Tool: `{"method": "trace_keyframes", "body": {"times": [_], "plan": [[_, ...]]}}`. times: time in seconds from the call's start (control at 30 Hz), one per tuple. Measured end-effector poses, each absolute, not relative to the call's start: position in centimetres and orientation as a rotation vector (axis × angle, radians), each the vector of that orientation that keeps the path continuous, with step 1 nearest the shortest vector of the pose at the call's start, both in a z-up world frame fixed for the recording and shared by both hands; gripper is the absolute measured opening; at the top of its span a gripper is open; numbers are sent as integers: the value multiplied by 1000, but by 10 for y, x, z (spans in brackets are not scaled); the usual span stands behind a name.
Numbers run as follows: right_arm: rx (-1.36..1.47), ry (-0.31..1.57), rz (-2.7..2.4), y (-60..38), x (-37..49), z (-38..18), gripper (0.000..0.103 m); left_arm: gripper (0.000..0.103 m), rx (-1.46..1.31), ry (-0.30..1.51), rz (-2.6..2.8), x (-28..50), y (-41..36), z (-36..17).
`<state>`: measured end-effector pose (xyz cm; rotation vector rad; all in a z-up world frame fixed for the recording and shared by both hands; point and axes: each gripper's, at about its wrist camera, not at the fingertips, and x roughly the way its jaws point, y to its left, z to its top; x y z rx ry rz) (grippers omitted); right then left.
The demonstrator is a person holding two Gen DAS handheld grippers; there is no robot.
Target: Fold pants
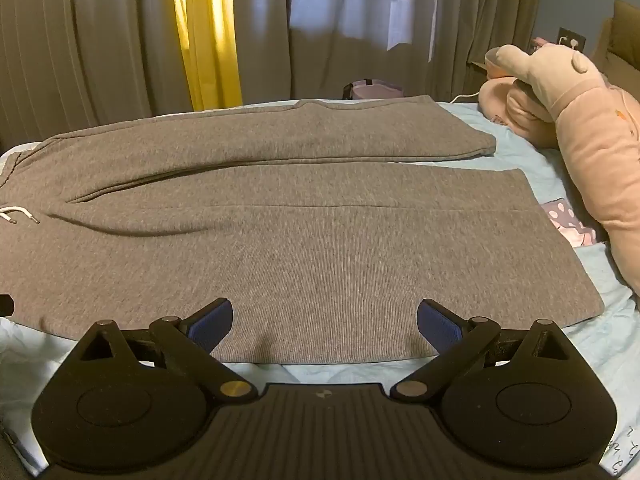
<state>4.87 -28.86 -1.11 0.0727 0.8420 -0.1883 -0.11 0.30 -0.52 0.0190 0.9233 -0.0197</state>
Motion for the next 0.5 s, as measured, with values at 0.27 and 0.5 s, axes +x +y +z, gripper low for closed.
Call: {"method": "trace_keyframes", "body": {"times": [0.27,0.5], "plan": [[78,842,-185,-290,49,-10,99,103,16,926,-20,0,4,-5],[80,842,-184,-290,49,-10,99,103,8,928,-19,0,5,-6]]}}
